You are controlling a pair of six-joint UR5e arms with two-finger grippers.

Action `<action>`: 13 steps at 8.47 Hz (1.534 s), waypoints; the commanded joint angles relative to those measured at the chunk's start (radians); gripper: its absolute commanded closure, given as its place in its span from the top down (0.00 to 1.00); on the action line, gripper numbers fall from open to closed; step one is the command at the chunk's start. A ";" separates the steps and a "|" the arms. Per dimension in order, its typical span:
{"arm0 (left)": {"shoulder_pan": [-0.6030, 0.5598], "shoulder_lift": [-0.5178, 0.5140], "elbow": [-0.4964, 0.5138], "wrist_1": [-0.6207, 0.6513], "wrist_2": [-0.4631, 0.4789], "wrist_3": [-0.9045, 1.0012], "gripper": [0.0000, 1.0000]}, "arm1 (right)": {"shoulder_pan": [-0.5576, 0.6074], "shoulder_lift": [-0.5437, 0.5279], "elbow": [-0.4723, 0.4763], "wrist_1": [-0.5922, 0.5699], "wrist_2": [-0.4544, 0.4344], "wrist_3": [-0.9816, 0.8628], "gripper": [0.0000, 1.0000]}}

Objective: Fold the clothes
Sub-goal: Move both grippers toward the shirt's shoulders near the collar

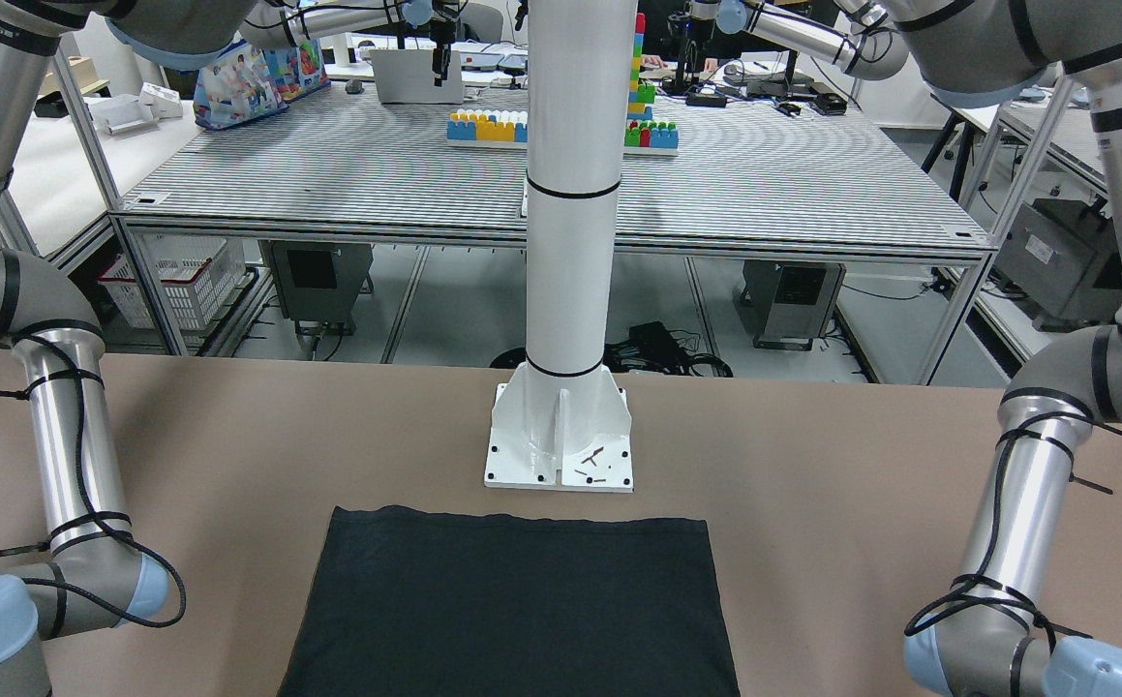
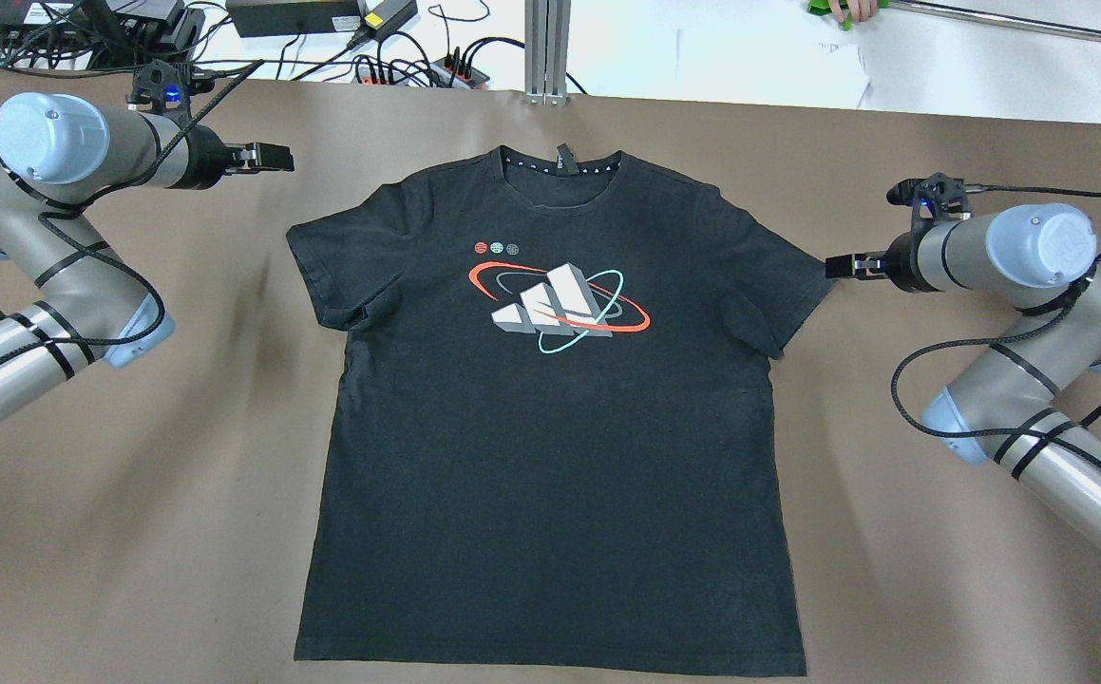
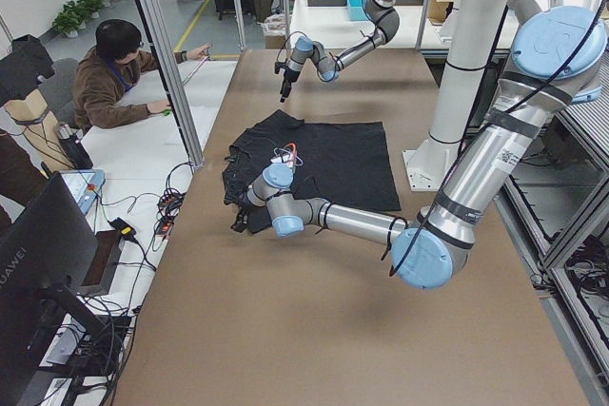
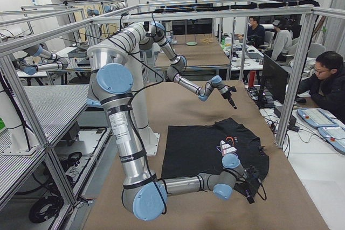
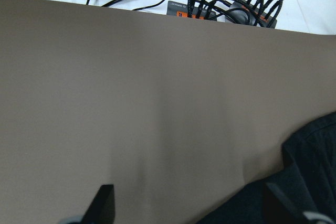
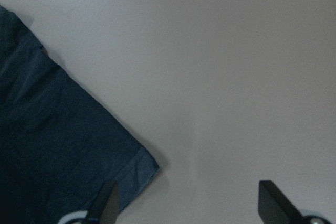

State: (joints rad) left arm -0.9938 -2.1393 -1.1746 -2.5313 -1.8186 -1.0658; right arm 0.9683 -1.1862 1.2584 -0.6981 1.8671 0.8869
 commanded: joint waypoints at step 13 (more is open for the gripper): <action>-0.002 -0.001 -0.010 -0.006 0.001 -0.006 1.00 | -0.062 0.124 0.047 -0.081 -0.006 0.017 0.00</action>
State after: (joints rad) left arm -0.9956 -2.1397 -1.1856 -2.5386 -1.8179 -1.0724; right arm 0.9090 -1.1039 1.2823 -0.7493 1.8535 0.8973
